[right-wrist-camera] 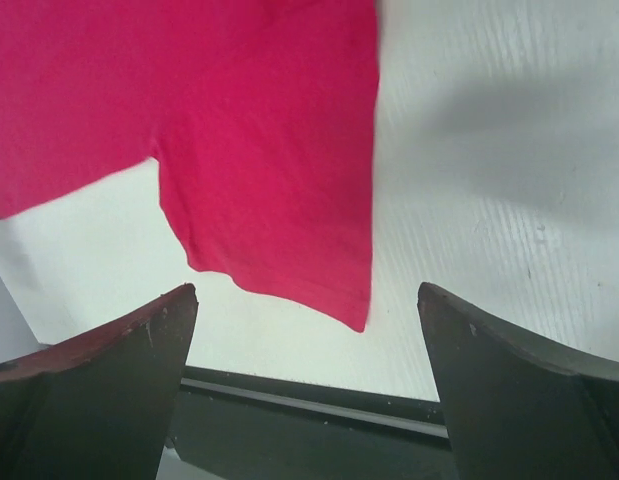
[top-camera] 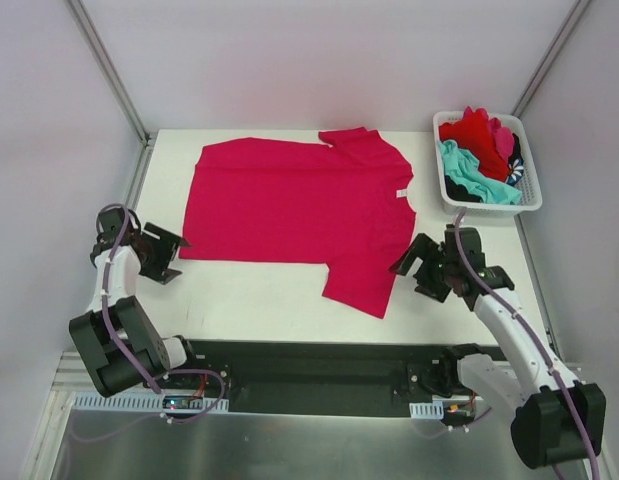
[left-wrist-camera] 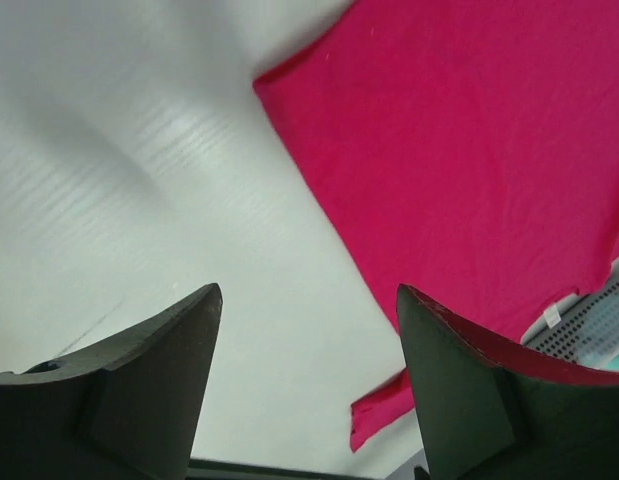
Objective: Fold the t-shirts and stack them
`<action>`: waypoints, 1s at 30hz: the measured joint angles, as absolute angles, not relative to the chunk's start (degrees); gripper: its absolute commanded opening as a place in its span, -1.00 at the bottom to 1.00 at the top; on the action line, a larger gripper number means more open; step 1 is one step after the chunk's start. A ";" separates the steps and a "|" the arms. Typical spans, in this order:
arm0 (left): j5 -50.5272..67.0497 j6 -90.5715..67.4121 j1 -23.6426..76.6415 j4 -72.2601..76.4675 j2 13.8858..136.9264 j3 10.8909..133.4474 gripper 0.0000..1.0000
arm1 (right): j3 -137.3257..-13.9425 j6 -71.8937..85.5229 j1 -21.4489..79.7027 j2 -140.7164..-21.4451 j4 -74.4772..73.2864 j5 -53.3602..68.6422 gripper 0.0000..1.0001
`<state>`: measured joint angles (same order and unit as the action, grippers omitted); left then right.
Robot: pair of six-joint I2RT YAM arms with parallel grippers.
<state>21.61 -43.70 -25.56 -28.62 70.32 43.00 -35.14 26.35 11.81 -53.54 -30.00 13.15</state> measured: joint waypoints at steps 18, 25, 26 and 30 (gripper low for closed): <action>11.68 -39.40 -25.43 -11.62 81.82 44.12 0.04 | -36.12 29.76 14.70 -57.95 -25.98 7.62 0.93; 9.78 -39.35 -23.11 -11.03 84.33 44.12 0.01 | -38.06 31.09 18.06 -61.06 -26.89 4.38 0.93; 9.69 -39.33 -22.87 -11.00 84.49 44.12 0.01 | -38.33 31.24 18.39 -61.36 -26.92 4.01 0.93; 8.56 -39.29 -22.81 -10.94 84.77 44.10 -0.02 | -38.61 32.23 19.14 -61.60 -26.96 3.25 0.93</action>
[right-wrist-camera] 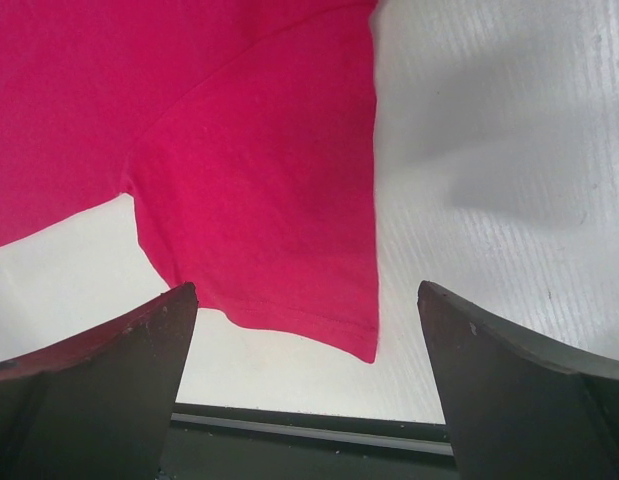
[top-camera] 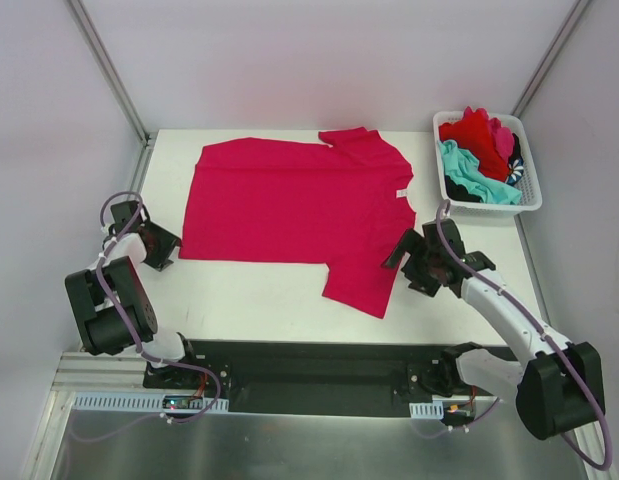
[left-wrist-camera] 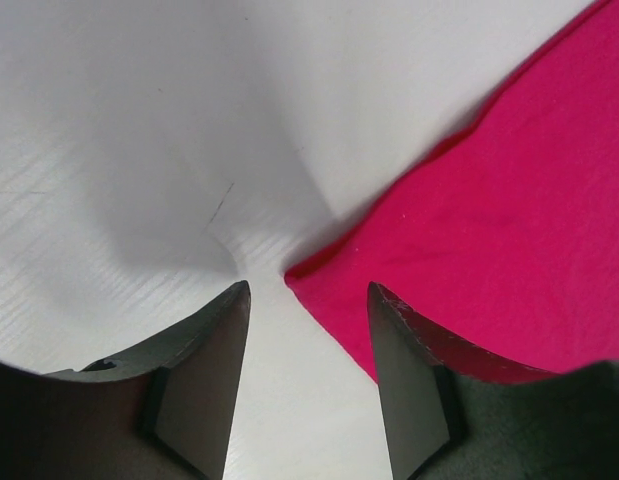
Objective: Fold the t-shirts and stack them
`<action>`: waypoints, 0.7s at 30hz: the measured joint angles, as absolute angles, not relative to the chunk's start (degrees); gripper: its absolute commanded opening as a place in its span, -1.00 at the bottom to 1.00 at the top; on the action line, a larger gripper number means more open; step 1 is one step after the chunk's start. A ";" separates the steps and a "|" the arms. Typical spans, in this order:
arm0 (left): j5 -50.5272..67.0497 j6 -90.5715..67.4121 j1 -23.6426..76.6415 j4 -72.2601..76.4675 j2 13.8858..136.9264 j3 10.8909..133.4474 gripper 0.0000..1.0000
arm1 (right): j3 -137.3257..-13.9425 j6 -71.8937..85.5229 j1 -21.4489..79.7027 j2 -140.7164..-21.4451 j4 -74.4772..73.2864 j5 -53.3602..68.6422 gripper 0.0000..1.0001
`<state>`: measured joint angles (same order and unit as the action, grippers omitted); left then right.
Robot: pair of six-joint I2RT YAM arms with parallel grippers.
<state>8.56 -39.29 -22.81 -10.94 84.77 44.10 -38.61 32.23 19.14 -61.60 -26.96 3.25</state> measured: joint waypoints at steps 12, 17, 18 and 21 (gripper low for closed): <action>5.28 -39.51 -19.22 -10.15 86.00 43.24 -0.12 | -38.68 33.32 20.03 -63.92 -27.44 2.35 0.93; 4.21 -39.97 -17.91 -9.26 87.02 43.75 -0.15 | -38.98 33.47 20.18 -64.14 -27.46 2.35 0.93; 3.97 -40.12 -17.93 -9.21 87.37 43.99 -0.15 | -39.00 33.50 20.25 -64.14 -27.46 2.35 0.93; 3.42 -40.38 -17.93 -9.21 87.79 44.45 -0.16 | -39.00 33.56 20.32 -64.12 -27.55 2.31 0.93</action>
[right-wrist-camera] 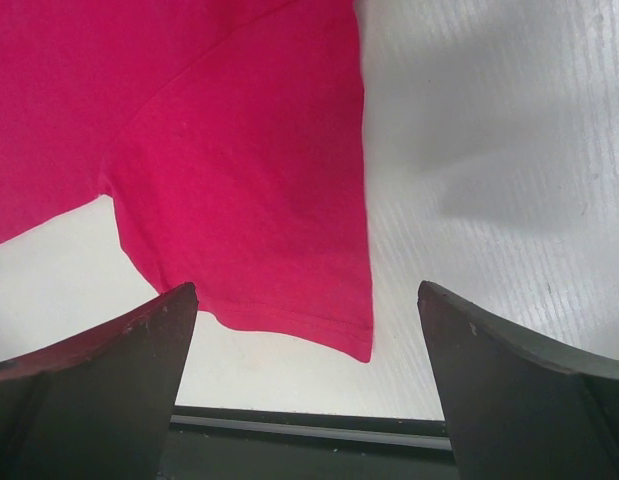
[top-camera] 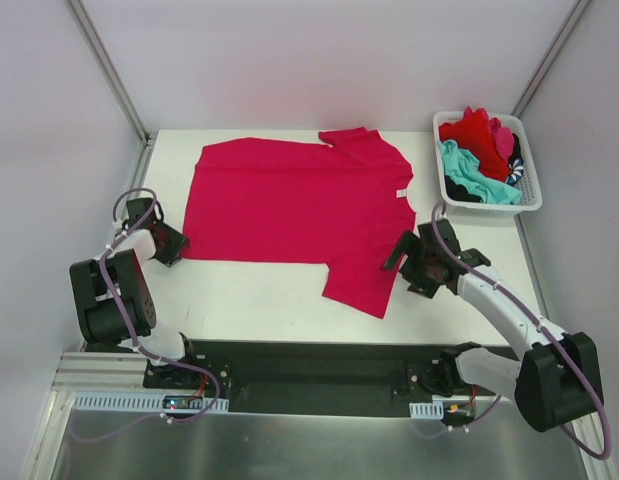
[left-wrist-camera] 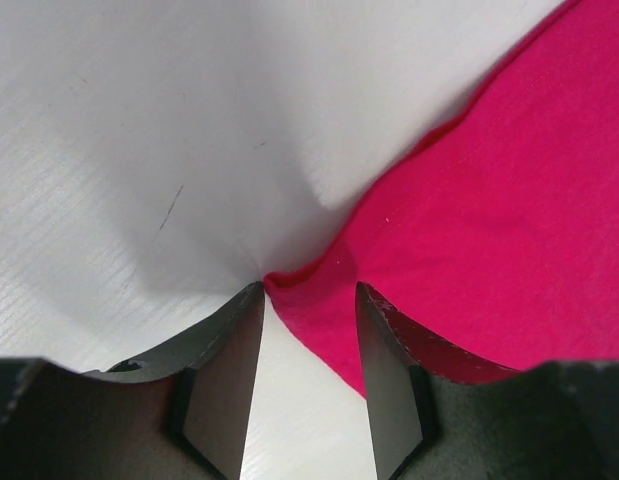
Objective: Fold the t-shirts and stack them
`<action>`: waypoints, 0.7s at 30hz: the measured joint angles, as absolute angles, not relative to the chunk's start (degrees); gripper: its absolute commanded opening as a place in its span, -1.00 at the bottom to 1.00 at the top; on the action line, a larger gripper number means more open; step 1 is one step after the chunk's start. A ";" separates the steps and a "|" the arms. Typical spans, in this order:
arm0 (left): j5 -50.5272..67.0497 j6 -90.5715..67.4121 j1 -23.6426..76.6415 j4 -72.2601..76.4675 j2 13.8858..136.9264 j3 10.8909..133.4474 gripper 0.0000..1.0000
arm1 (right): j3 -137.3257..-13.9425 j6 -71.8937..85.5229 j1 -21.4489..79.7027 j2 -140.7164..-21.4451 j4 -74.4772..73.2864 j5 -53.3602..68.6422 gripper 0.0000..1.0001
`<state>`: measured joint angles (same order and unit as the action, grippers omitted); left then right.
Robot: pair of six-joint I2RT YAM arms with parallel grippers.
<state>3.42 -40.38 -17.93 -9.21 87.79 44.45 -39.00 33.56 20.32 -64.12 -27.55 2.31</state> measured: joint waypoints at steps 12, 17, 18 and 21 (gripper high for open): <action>-0.47 -40.99 -17.93 -9.30 87.20 44.10 -0.31 | -39.00 34.28 20.56 -62.13 -29.10 1.74 0.93; -0.60 -41.08 -17.96 -9.52 87.44 44.10 -0.41 | -38.94 34.79 20.91 -61.54 -29.45 1.50 0.93; -0.56 -41.06 -17.96 -9.50 87.53 44.12 -0.42 | -38.89 34.98 21.04 -61.39 -29.47 1.50 0.93; -0.49 -41.06 -17.98 -9.43 88.25 44.66 -0.44 | -38.76 35.44 21.50 -60.99 -29.67 1.39 0.93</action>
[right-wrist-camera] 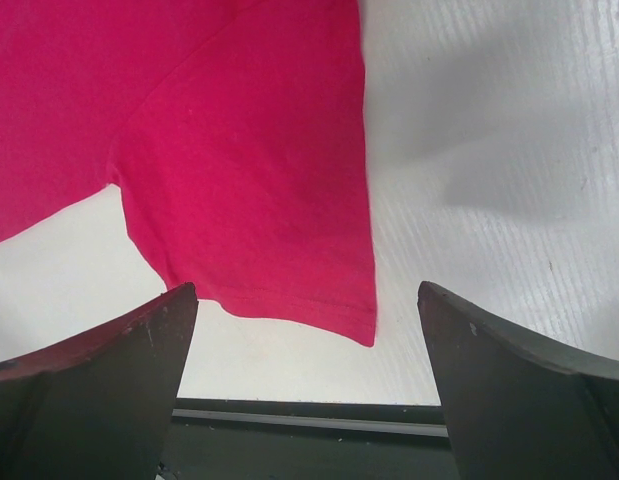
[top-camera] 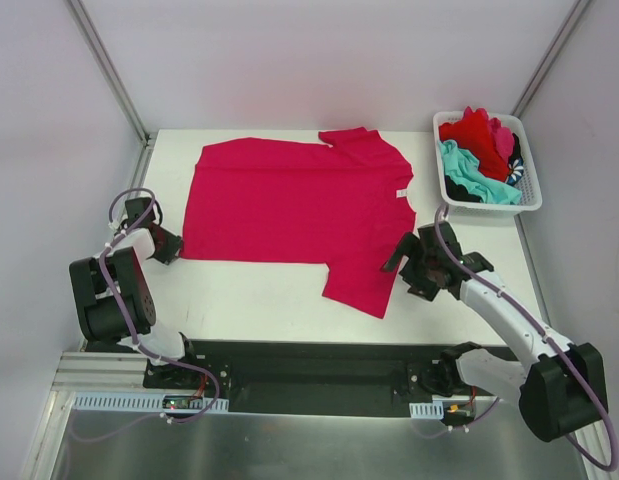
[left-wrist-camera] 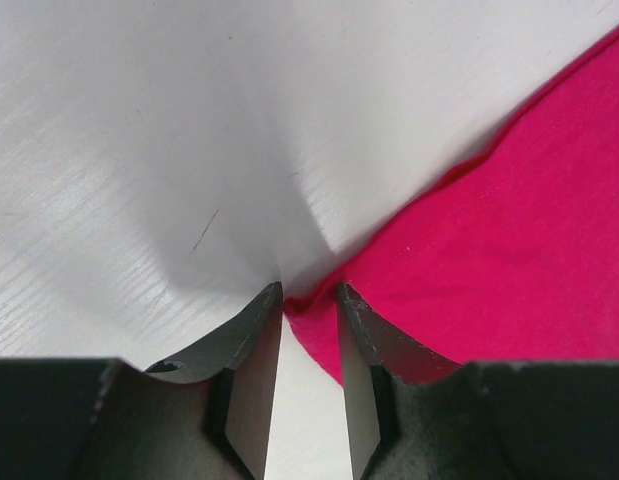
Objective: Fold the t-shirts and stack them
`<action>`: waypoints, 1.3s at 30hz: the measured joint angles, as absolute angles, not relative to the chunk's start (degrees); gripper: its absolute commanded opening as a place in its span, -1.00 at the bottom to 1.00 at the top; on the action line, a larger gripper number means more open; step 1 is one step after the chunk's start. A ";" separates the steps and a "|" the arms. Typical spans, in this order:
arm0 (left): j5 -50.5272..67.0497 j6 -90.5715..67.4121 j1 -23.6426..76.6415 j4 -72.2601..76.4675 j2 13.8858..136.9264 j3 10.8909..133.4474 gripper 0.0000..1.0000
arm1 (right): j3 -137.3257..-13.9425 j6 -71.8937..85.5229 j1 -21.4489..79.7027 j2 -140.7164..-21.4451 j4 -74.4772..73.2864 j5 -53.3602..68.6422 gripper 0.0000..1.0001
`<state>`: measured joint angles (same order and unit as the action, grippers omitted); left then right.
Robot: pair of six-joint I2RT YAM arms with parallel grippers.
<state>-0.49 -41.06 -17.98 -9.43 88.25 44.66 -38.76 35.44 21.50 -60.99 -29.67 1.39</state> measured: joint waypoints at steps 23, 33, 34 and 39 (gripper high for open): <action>-0.14 -40.88 -17.91 -9.52 90.00 45.91 -1.00 | -34.17 40.66 30.41 -66.63 -30.68 -1.28 -0.06; -0.27 -40.88 -17.91 -9.37 89.19 45.06 -1.00 | -31.35 44.88 34.37 -67.20 -29.52 -1.98 -0.13; -0.27 -40.88 -17.91 -9.37 89.19 45.06 -1.00 | -31.35 45.06 34.76 -67.20 -29.45 -2.24 -0.17; -0.27 -40.88 -17.91 -9.37 89.17 45.01 -1.00 | -31.27 46.17 36.29 -67.26 -29.45 -3.36 -0.23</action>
<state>-0.27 -40.88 -17.91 -9.37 89.17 45.01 -31.27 46.17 36.29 -67.26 -29.45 -3.36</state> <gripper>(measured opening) 0.008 0.400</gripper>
